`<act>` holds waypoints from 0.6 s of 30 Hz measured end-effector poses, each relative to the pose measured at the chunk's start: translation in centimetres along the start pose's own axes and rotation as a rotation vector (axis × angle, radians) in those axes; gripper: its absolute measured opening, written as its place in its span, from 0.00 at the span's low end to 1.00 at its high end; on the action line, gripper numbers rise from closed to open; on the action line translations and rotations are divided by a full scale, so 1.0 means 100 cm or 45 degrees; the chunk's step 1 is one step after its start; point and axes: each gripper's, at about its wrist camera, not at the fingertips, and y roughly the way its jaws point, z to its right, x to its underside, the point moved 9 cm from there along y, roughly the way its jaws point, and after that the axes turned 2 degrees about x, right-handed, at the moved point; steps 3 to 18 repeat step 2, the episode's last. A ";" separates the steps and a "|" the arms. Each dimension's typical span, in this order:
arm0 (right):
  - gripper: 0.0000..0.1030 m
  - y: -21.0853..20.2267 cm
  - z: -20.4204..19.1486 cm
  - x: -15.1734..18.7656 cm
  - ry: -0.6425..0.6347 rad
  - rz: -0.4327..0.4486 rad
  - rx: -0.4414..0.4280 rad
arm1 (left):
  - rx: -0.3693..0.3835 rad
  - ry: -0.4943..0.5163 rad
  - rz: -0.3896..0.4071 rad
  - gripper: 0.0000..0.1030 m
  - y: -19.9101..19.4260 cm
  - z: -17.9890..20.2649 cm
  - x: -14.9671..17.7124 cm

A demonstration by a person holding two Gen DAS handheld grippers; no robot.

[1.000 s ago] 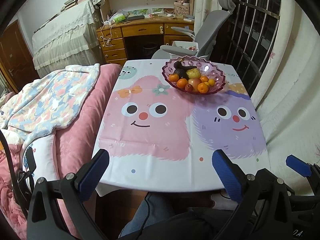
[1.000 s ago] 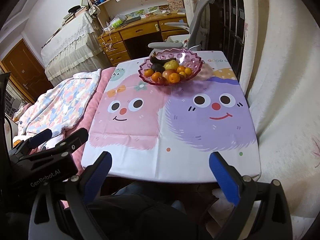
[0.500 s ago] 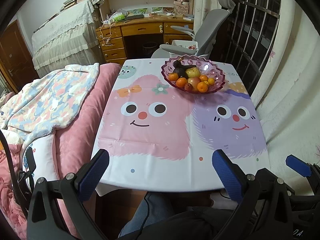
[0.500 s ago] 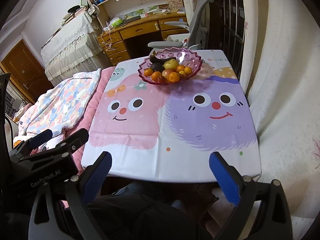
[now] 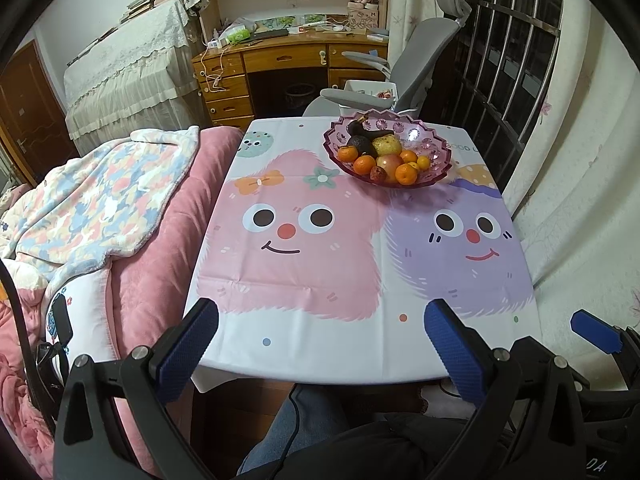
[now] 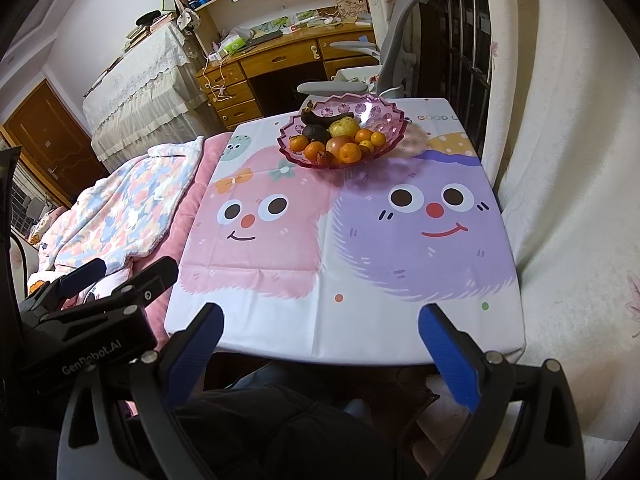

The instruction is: Organize fruits

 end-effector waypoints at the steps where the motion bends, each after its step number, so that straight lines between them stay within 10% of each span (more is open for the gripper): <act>1: 0.96 0.000 0.000 0.000 0.000 0.000 -0.001 | 0.000 0.001 0.000 0.99 0.000 0.000 -0.001; 18: 0.96 0.001 0.001 -0.001 0.001 -0.001 -0.001 | 0.001 0.001 0.000 0.99 0.000 0.000 -0.001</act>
